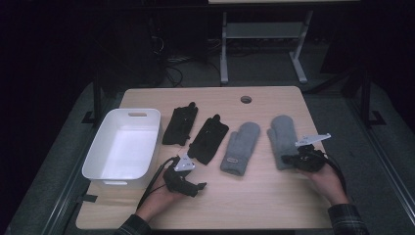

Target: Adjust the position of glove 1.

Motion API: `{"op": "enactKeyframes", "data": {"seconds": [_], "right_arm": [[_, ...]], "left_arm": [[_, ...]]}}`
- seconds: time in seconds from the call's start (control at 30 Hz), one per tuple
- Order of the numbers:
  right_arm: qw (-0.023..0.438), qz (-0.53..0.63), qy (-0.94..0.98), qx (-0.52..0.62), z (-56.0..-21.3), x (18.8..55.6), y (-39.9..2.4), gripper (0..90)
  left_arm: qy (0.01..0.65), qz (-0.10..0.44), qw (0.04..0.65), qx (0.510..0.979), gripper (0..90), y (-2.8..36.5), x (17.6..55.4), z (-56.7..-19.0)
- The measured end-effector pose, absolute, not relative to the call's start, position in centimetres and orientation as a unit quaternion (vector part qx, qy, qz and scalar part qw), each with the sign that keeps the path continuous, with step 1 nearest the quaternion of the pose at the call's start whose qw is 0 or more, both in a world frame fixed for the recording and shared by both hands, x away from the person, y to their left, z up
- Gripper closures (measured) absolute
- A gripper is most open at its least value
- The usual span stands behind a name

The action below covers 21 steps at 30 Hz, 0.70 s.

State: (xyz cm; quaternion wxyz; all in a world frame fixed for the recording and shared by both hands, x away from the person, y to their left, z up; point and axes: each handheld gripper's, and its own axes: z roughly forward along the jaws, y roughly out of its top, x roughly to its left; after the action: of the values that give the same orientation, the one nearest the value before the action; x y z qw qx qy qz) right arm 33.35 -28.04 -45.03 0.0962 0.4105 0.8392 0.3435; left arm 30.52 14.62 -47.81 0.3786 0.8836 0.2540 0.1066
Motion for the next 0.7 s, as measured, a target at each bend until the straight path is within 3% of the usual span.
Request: {"op": "enactKeyframes", "data": {"seconds": [0.47,0.7], "right_arm": [[0.045,0.359,0.868,0.34,-44.9,31.4,-23.3,90.0],[0.042,0.358,0.88,0.309,-44.8,30.8,-21.6,90.0]], "left_arm": [[0.254,0.107,0.379,0.884,12.3,14.6,30.5,-47.8],[0.254,0.107,0.379,0.883,12.3,14.6,30.5,-47.8]]}}
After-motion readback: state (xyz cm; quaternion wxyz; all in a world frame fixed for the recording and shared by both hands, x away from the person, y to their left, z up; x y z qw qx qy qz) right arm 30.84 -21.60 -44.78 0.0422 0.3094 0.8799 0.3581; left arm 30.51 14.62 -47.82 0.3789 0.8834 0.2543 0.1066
